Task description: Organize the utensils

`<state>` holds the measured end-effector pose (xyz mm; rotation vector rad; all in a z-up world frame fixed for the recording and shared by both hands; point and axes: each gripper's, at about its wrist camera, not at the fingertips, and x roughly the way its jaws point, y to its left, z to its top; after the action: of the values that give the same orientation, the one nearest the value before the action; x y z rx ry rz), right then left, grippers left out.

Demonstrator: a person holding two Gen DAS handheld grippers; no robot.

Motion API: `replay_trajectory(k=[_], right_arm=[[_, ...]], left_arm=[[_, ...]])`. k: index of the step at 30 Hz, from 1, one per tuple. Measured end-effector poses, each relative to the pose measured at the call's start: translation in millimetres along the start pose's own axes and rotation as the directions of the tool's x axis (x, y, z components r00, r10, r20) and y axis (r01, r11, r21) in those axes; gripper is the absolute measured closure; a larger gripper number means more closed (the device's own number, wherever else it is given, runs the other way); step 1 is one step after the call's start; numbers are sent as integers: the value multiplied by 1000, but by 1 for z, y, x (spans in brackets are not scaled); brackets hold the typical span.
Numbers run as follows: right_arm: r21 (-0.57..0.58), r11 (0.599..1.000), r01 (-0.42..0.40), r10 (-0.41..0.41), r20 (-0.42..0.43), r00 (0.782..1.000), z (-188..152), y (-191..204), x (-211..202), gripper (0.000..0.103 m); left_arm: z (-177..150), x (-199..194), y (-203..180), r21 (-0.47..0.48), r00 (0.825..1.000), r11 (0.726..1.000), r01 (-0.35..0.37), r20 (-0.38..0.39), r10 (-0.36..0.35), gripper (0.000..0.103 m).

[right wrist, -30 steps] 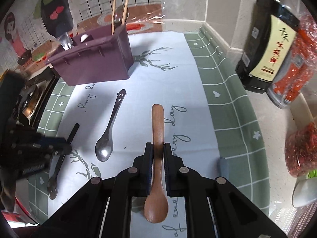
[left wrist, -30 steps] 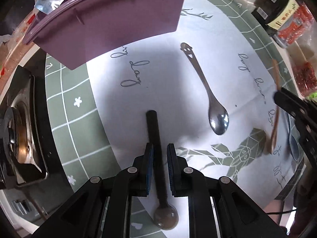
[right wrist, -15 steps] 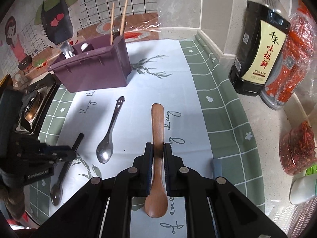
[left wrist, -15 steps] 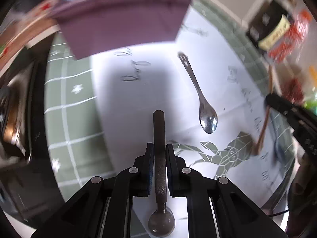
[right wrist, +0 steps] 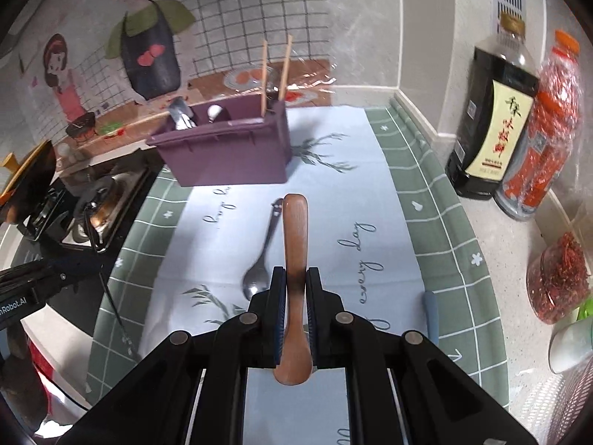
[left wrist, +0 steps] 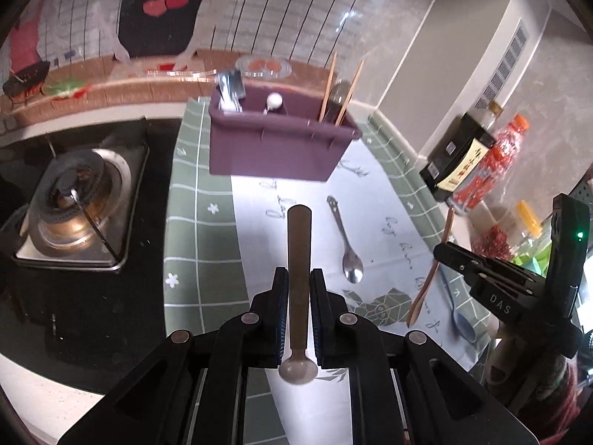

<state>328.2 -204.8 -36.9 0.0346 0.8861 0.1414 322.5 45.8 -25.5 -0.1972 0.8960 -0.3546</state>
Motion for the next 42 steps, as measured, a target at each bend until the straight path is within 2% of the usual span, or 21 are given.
replay_trajectory(k=[8,12,15,19,24,26,31,36,40,42], right_arm=[[-25,1000,0,2,58,998,13,9,-18,93],[-31,1000,0,4,106,994,28,12,-31,93],[-41,999,-11,18,181,983,56,16,-49,93],[-67,998,1,19,293,956,105,21,-72,93],[-44,998,-35,49,385,921,171,19,-83,93],[-39,999,-33,46,411,911,190,20,-81,93],[-50,998,-40,57,421,905,216,27,-53,93],[-70,995,-72,94,394,914,224,30,-12,93],[-79,993,-90,113,355,928,218,33,29,93],[-86,991,-99,122,330,936,215,35,46,93]], left_arm=[[15,-17,-6,32,998,999,-3,59,1,91],[36,-37,-13,60,993,998,11,116,-18,91],[61,-55,-19,81,983,997,18,179,-32,91],[108,-81,-25,100,955,995,15,292,-43,91],[162,-93,-23,89,929,996,31,364,-61,91],[181,-89,-20,82,924,996,34,377,-62,91],[204,-61,-9,64,926,998,4,378,-28,91],[211,-11,13,13,940,1000,-9,341,4,91],[204,31,26,-19,956,999,-26,293,31,91],[200,48,29,-26,958,999,-37,283,43,91]])
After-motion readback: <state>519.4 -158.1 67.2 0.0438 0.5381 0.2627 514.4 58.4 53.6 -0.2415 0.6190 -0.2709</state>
